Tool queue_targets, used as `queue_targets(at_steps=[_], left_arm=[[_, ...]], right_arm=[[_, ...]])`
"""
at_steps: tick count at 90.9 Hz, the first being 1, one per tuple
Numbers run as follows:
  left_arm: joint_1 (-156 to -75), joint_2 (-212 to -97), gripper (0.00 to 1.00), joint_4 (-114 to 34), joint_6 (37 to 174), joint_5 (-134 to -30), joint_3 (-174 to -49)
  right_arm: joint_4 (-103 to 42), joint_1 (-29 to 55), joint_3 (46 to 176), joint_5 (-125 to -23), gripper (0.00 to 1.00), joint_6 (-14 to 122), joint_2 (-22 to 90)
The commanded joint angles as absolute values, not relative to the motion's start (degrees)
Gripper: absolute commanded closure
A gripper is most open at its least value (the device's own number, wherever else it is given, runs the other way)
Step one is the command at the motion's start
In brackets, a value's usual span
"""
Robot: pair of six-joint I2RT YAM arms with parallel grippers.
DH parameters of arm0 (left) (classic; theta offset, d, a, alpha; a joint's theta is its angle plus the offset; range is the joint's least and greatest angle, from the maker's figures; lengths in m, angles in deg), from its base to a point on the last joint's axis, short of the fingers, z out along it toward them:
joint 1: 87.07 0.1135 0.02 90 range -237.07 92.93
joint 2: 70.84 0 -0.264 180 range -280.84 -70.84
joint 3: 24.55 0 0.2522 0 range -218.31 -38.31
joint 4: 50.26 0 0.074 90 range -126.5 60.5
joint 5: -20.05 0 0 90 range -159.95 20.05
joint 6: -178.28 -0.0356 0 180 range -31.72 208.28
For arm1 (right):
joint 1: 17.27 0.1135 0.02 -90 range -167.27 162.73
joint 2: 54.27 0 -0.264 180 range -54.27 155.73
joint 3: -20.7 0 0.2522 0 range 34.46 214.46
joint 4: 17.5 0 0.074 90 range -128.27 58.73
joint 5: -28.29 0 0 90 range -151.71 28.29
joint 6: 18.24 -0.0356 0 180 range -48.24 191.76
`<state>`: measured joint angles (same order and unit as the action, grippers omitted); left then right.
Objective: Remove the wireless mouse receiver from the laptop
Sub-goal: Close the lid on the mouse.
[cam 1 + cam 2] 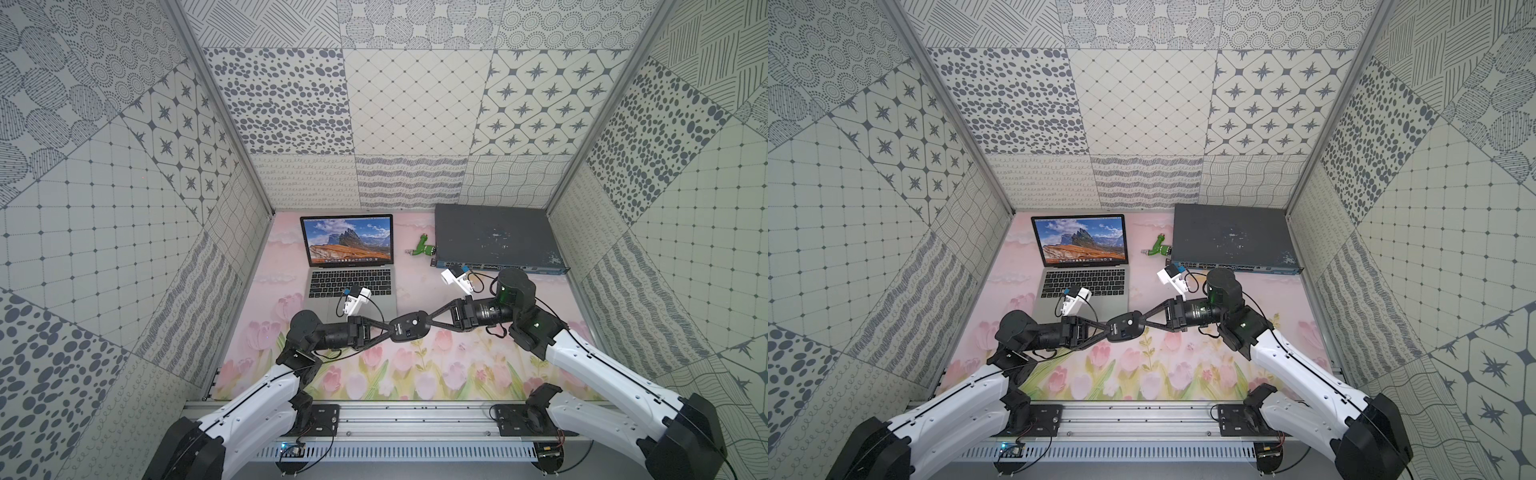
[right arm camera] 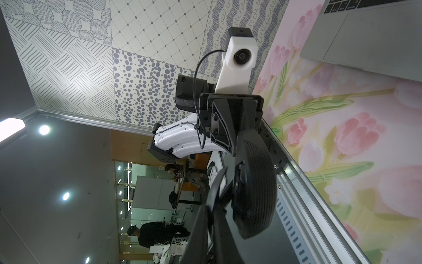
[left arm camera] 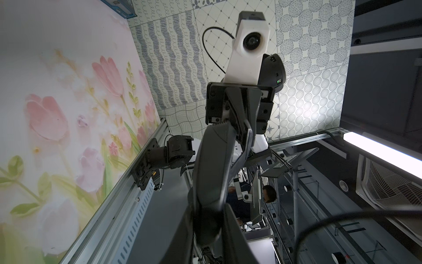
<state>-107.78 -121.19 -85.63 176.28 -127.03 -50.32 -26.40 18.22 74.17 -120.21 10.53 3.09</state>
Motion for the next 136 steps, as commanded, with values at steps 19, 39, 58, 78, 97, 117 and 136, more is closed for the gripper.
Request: queue_targets(at_steps=[19, 39, 58, 78, 97, 117, 136], left_arm=[[-107.5, -121.0, 0.96, -90.8, 174.6, -129.2, -50.3], [-107.5, -120.8, 0.96, -90.6, 174.6, -129.1, -50.3], [-107.5, -121.0, 0.96, -90.5, 174.5, -129.1, -50.3], [-107.5, -120.9, 0.96, -90.5, 174.6, -129.1, -50.2], [-107.5, -121.0, 0.96, -90.5, 174.4, -129.1, -50.2], [-107.5, -121.4, 0.96, -90.8, 174.2, -129.1, -50.2], [-107.5, -121.3, 0.96, -90.8, 174.4, -129.0, -50.1]], right_arm=[[-29.7, 17.6, 75.8, -118.0, 0.93, 13.0, 3.1], [-30.0, 17.5, 75.9, -118.2, 0.9, 13.4, 3.8], [-30.4, 17.5, 76.0, -118.2, 0.85, 13.8, 4.0], [-31.0, 17.4, 76.6, -118.2, 0.84, 13.9, 4.3], [-31.7, 17.4, 76.8, -118.2, 0.83, 14.1, 3.9], [-32.3, 17.4, 76.7, -118.1, 0.81, 14.2, 3.0], [-32.4, 17.3, 76.7, -118.2, 0.81, 14.4, 2.9]])
